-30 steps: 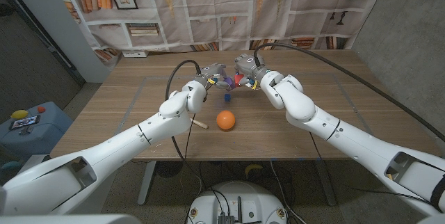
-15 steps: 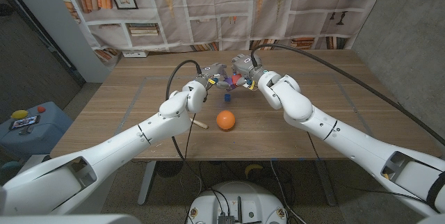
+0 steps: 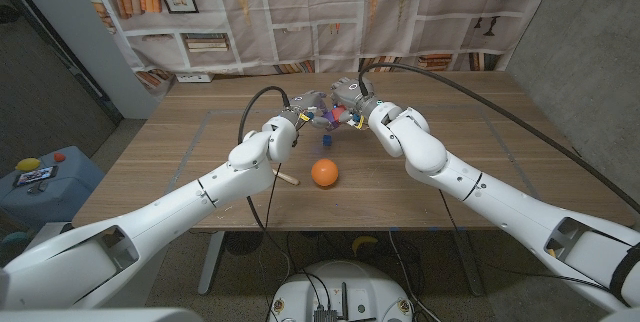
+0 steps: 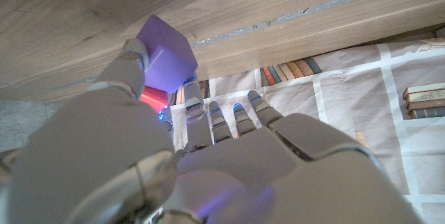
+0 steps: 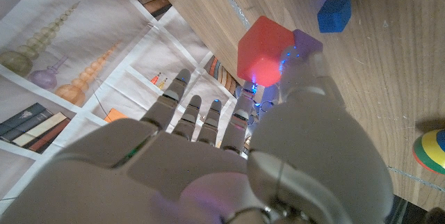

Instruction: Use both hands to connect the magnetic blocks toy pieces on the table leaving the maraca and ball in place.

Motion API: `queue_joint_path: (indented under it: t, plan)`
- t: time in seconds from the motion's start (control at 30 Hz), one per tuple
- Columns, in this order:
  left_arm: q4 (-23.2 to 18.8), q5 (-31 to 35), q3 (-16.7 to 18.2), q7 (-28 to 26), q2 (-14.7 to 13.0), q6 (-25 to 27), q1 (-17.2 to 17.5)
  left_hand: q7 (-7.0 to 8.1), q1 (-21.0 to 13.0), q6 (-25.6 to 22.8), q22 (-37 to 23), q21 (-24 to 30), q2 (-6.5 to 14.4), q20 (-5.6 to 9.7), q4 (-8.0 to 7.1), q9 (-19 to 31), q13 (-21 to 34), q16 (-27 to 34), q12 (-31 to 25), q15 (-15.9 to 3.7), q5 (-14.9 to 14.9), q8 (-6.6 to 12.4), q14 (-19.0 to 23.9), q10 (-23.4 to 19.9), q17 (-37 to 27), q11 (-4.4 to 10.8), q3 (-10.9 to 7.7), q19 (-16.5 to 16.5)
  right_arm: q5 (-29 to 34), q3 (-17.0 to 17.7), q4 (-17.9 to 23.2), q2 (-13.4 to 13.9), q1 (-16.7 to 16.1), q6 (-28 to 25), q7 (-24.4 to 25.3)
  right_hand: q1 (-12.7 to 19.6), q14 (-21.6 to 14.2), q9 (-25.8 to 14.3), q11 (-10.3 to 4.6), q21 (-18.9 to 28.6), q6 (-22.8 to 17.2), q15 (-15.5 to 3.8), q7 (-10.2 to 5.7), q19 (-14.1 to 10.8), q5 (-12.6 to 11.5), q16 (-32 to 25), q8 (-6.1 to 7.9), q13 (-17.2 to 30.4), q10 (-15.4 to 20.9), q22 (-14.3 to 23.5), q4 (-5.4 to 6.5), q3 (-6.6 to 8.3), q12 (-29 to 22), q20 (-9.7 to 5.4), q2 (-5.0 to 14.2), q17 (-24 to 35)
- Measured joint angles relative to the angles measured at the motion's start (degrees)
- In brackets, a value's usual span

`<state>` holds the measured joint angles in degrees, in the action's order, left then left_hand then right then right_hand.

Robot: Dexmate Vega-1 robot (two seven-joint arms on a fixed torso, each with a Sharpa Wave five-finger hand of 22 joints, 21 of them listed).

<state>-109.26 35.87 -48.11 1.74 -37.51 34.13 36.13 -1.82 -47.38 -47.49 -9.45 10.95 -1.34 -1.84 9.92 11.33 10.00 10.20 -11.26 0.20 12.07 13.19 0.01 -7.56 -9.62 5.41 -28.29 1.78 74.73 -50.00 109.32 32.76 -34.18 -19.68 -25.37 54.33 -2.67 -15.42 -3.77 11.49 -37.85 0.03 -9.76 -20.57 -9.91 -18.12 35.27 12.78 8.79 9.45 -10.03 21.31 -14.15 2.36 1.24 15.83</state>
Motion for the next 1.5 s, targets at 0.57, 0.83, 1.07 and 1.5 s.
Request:
queue_joint_path:
  t: [0.57,0.83,1.07,1.5]
  plan:
    - [-0.3,0.2,0.1,0.1,-0.1,0.1,0.3,0.0,0.0,0.0,0.0,0.0,0.0,0.0,0.08,0.0,0.0,0.0,0.0,0.21,-0.2,-0.17,0.2,0.0,0.0,0.01,0.08,0.0,0.6,0.0,0.4,-0.3,-0.1,-0.9,-1.5,1.4,1.5,1.0,1.6,-0.5,3.0,1.45,-3.0,0.3,-0.3,0.4,-2.63,0.2,-2.5,0.0,0.31,-1.24,1.3,1.08,-1.16,0.0]
    - [-0.3,0.4,0.1,0.3,-0.1,0.3,0.4,-0.33,0.0,-0.3,0.0,0.0,0.0,0.0,-0.07,0.0,0.0,0.0,0.0,0.21,-0.2,-0.45,0.2,-0.3,0.0,0.31,0.39,0.0,1.0,0.0,0.6,-0.5,-0.1,-1.2,-2.7,0.6,2.7,1.8,2.61,-0.7,8.0,2.68,-2.78,1.4,-0.5,1.1,-5.03,0.1,-5.0,0.0,0.86,-1.97,2.3,2.2,-2.81,0.0]
    - [-0.4,0.4,0.1,0.4,-0.1,0.3,0.4,-0.33,-0.1,-0.3,0.0,0.0,-0.1,0.0,0.01,0.0,0.0,0.0,0.0,0.21,0.3,-0.18,0.2,-0.3,0.0,0.31,0.46,0.0,1.3,0.0,0.7,-0.6,0.0,-1.5,-4.1,0.0,3.9,2.1,3.78,-0.9,12.3,3.88,-2.82,2.3,-0.9,1.8,-6.82,0.4,-7.1,0.0,0.93,-2.34,2.7,3.1,-3.42,0.3]
    - [0.0,0.6,-0.1,0.5,0.1,0.2,0.2,-0.32,-0.2,-0.3,0.0,0.0,-0.2,0.0,0.08,0.0,0.0,0.0,0.0,0.21,0.3,-0.17,0.2,-0.3,0.0,0.31,0.54,0.0,2.0,0.0,0.9,-1.0,0.4,-2.0,-6.7,-0.6,6.1,2.4,5.52,-1.0,19.2,6.04,-2.72,4.5,-1.4,3.1,-9.96,0.7,-10.9,0.0,1.29,-3.15,2.9,4.41,-4.03,0.6]
